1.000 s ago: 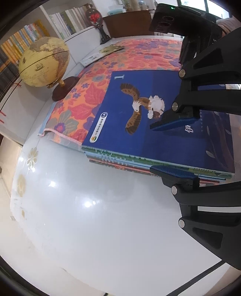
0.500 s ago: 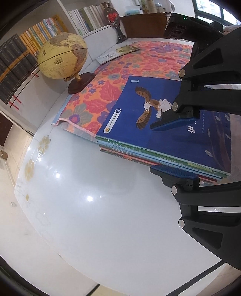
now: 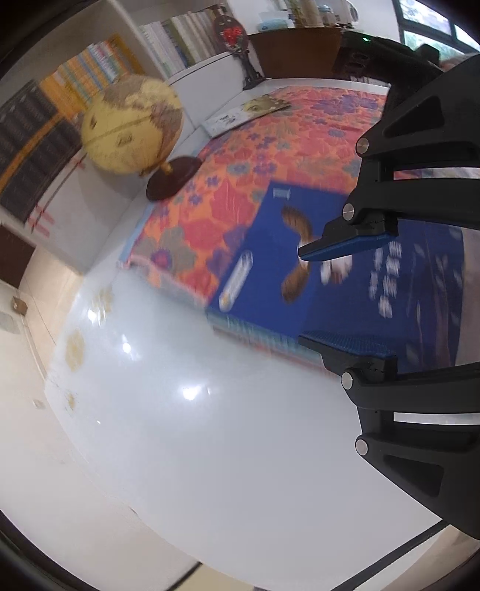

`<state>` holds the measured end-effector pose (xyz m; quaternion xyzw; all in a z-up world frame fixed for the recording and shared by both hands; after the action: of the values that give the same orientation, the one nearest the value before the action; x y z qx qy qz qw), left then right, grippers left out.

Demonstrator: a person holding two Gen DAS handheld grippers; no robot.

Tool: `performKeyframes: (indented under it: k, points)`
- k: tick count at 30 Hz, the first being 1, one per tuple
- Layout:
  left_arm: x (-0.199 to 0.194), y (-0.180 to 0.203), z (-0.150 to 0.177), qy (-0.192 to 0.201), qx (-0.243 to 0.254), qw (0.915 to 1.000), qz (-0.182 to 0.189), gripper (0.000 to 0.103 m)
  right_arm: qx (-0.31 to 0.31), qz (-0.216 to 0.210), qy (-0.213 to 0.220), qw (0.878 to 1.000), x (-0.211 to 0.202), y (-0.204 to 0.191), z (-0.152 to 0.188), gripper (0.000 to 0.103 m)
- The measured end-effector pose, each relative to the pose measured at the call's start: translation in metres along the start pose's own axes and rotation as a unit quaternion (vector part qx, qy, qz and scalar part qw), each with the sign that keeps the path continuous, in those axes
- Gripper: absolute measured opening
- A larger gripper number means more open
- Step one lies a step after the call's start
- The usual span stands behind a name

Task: Organize books

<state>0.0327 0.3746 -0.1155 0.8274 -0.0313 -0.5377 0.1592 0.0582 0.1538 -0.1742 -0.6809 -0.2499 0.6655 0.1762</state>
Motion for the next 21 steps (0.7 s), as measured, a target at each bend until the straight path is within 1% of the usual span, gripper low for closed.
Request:
performKeyframes:
  k: [3,6,8,10,12,16,18,21]
  points:
    - [0.008,0.043,-0.005,0.001,0.012,0.9999,0.001,0.037,0.005,0.021,0.021,1.0,-0.038,0.037,-0.015,0.028]
    - [0.021,0.104,-0.008,0.005,0.03,0.9995,0.005,0.037,0.008,0.047,0.048,0.998,-0.086,0.083,-0.035,0.028]
    - [0.034,0.143,-0.011,0.003,0.038,0.9991,0.015,0.037,0.009,0.064,0.073,0.995,-0.122,0.115,-0.051,0.028]
    - [0.051,0.183,-0.017,0.004,0.043,0.9988,0.023,0.041,0.016,0.073,0.106,0.992,-0.159,0.149,-0.073,0.028]
    - [0.073,0.221,-0.023,0.002,0.042,0.9987,0.029,0.041,0.024,0.083,0.134,0.987,-0.19,0.187,-0.101,0.028]
    - [0.134,0.31,-0.034,-0.011,0.052,0.9967,0.062,0.041,0.029,0.101,0.167,0.98,-0.226,0.25,-0.16,0.028]
    - [0.168,0.35,-0.039,-0.015,0.054,0.9947,0.087,0.041,0.03,0.106,0.173,0.979,-0.233,0.279,-0.194,0.028]
    - [0.213,0.393,-0.048,-0.016,0.053,0.9934,0.1,0.041,0.034,0.104,0.179,0.978,-0.231,0.313,-0.235,0.028]
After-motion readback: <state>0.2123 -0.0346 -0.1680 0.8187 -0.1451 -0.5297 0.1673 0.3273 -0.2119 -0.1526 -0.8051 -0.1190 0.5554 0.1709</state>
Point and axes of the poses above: each gripper's, at about its wrist camera, not at the fingertips, and x roughly the way its jaws point, y to its right, z to its underside, the point moved 6 cm from there along x, roughly the way its jaws point, and after that the axes turned 13 degrees about x, right-handed, at the moved point
